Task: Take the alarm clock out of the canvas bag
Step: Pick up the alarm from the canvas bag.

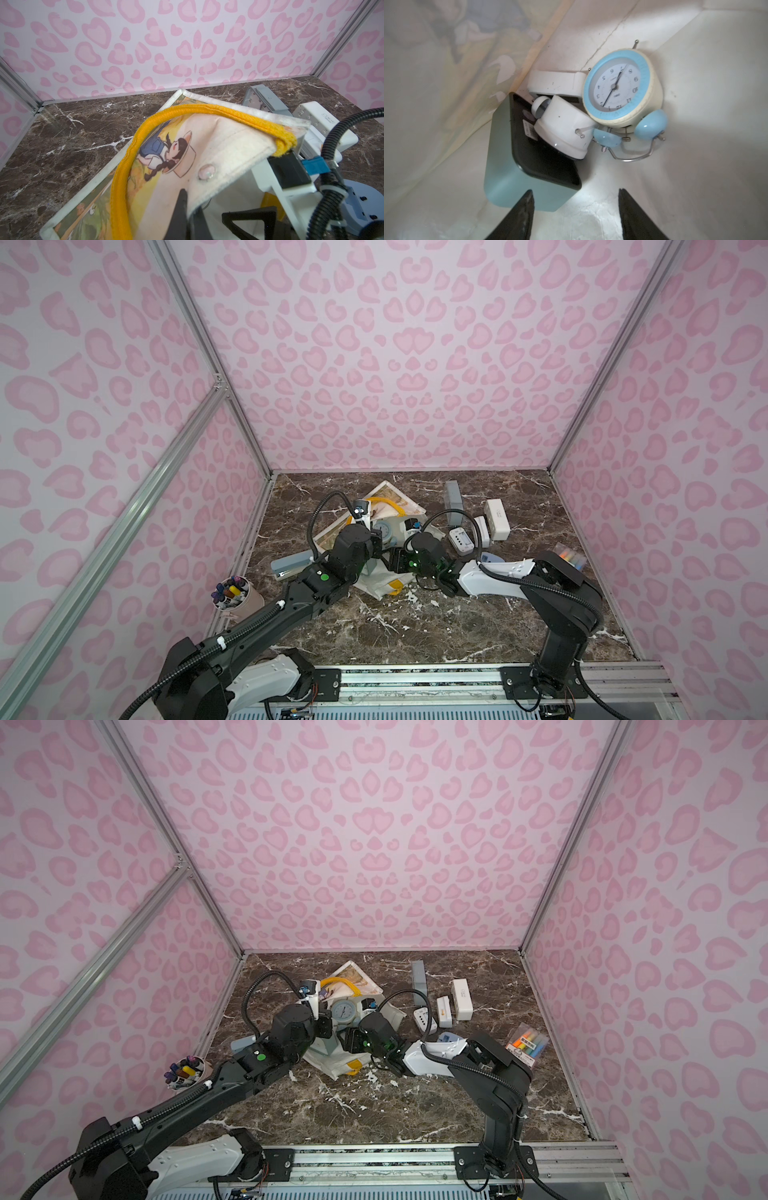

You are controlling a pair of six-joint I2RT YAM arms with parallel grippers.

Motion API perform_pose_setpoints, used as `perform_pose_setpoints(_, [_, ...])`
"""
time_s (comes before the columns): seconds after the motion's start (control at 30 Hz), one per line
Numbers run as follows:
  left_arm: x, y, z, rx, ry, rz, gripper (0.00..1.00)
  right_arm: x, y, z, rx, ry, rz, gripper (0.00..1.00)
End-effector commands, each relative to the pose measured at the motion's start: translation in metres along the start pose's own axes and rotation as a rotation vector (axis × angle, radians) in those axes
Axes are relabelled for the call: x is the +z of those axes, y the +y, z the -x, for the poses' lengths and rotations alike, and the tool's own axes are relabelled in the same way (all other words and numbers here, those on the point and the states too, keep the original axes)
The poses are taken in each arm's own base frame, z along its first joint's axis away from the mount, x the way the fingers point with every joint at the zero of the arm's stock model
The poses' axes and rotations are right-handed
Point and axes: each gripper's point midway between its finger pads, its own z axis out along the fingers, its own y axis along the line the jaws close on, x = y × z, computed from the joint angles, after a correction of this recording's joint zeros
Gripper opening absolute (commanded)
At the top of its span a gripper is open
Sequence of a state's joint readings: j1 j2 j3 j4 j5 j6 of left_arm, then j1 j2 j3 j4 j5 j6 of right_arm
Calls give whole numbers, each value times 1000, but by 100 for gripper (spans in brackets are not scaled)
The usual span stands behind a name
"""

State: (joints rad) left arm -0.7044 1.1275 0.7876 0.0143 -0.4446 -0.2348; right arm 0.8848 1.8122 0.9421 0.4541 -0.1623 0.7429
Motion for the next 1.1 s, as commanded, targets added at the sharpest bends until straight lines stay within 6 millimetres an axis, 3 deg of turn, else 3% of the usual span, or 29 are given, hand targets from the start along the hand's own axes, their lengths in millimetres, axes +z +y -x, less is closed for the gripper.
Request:
perform_pose_setpoints(0.0, [2, 1, 1, -7, 2, 9, 3, 4, 17, 0, -83, 1, 60, 68])
perform_pose_setpoints(0.53, [2, -1, 3, -21, -3, 0, 3, 26, 29, -14, -236, 114, 101, 74])
perform_pose_setpoints(1.07, [2, -2, 3, -23, 1, -6, 3, 23, 36, -16, -365, 149, 109, 77])
